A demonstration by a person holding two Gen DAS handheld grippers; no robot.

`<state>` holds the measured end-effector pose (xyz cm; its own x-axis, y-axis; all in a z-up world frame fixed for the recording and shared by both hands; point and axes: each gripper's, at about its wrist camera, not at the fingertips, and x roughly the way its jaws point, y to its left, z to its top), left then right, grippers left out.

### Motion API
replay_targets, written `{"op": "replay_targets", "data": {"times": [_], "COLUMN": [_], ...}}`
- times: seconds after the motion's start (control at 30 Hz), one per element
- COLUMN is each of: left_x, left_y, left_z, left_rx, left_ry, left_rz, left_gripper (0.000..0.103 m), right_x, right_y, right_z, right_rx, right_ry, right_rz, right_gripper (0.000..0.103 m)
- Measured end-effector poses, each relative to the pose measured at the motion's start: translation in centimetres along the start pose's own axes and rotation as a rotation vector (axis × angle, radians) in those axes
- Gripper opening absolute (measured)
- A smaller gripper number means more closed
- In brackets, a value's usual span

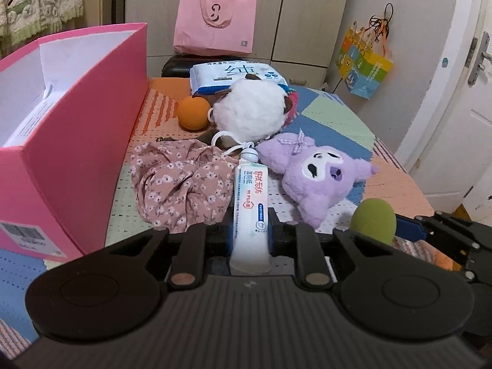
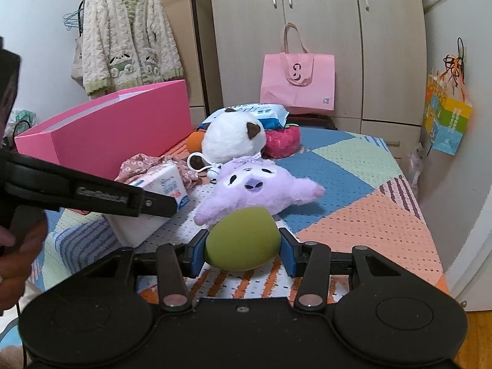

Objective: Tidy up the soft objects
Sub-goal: 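Lift the tube with the left gripper while the right gripper carries the sponge toward the pink box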

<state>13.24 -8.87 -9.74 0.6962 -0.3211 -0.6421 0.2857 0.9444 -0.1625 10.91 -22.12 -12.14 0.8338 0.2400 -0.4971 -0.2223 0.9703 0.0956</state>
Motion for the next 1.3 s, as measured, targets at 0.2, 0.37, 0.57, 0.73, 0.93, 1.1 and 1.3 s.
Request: {"op": "replay_targets", "data": {"times": [0.2,0.37,0.57,0.73,0.93,1.1,1.3], "left_x": [-1.7,-3.4,-5.6,-7.4,-9.8,-11.8,-13.4], "left_y": [0.1,0.7,2.1,3.5,6.2,7.9,10.4], "left_z": [-0.8,-1.5,-2.4,-3.4,-3.6,-3.4,-2.5], "left_rx": [0.000,-0.003,-0.022,-0.023,-0.042,-0.020,-0.076], "left_ry": [-0.006,0.001,0.030,0.035,0.062,0.073,0.128], "left_rz": [-0.023,-0.059,-0.116,-0.083,-0.057,-0.027,-0.103], "left_gripper": [0.018,0.018,0.018,0.018,0.018,0.018,0.018], "right_x": [-0.8,-1.8,-2.9,-3.1,-2.5,-2.5,-2.2], "right_y": [0.5,1.3,2.4,3.8,6.4,8.5,10.5], "right_z": [0.0,0.1,0.3,0.1,1.0,2.3,4.4], "right_rx": [0.007,0.002,-0.019,-0.021,-0.040,-0.067,-0.076], "right_ry": [-0.003,0.002,0.023,0.064,0.117,0.139,0.172], "right_rz": [0.015,0.046,0.109,0.203,0.305,0.378,0.473], "right_gripper": [0.053,0.053,0.053,0.053,0.053,0.053,0.053]}}
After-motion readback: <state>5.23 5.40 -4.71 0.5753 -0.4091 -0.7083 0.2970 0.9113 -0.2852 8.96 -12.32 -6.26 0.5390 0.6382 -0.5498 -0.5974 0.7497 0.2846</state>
